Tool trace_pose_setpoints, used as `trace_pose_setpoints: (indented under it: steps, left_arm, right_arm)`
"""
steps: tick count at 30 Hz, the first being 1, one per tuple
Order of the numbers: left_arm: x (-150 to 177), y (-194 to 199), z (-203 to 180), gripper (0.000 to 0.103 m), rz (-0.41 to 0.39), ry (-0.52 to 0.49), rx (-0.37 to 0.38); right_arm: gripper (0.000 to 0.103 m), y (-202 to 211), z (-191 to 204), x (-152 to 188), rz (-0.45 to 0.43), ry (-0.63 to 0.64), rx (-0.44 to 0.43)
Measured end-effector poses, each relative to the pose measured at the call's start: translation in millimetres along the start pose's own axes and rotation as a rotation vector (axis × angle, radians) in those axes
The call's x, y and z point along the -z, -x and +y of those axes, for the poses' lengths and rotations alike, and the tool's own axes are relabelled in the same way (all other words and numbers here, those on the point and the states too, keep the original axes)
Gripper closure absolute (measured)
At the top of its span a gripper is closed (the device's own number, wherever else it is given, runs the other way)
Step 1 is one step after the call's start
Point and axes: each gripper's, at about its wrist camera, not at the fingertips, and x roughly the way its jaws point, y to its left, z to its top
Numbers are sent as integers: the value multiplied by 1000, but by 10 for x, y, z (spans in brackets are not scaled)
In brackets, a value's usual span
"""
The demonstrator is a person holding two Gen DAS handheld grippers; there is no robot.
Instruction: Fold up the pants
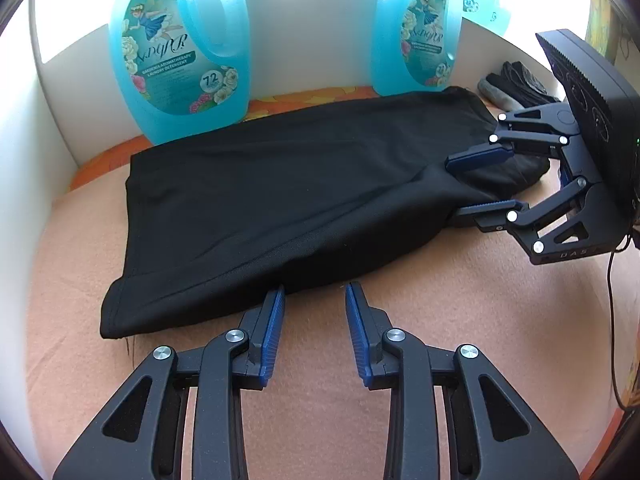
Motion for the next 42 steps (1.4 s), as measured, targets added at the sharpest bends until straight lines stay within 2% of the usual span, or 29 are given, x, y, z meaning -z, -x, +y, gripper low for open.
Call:
trace_pose_setpoints:
  steps: [6,10,15,19,21,22,26,29,33,38,42]
  left_arm:
    - [-232,-32,108,73,-37,20,-7]
    - [-334,-119,183,73,-39,36,-7]
    - [-378,-264,186,73,-17,24,-15]
    - [-389,-300,223,73,-9,36,-22]
    - [-395,-223,250,73,-25,41,-31]
    - [-396,-163,259,73,-37,38,-38]
    - [-371,130,258,73,-90,0,-84]
    - [-320,314,225,73,-116,-25,-98]
    - [-245,381,62,73,-105,-69,-39]
    - [-241,146,-223,73,-44,-156,-14]
    - [-333,-77,-233,73,-14,-128,24]
  right_arm:
    - [55,137,16,-8,-64,-1,-3]
    - [55,296,190,14,-123,52,-76]
    - [55,164,408,14,-80,148,-85]
    - [56,-10,415,-43,-54,164,-55]
    - [69,-89,382,-73,-41,165,-30]
    - [83,-125,346,-94,-32,157,-20]
    - [96,-131,136,-195,-44,87,-73]
    - [98,-143,-63,-276,-53,18,-128]
    - [98,-203,-328,-349,-61,-80,-175]
    - [98,-243,-474,-376,-67,-136,-200]
    - [98,-261,-532,-392,-71,-167,-219]
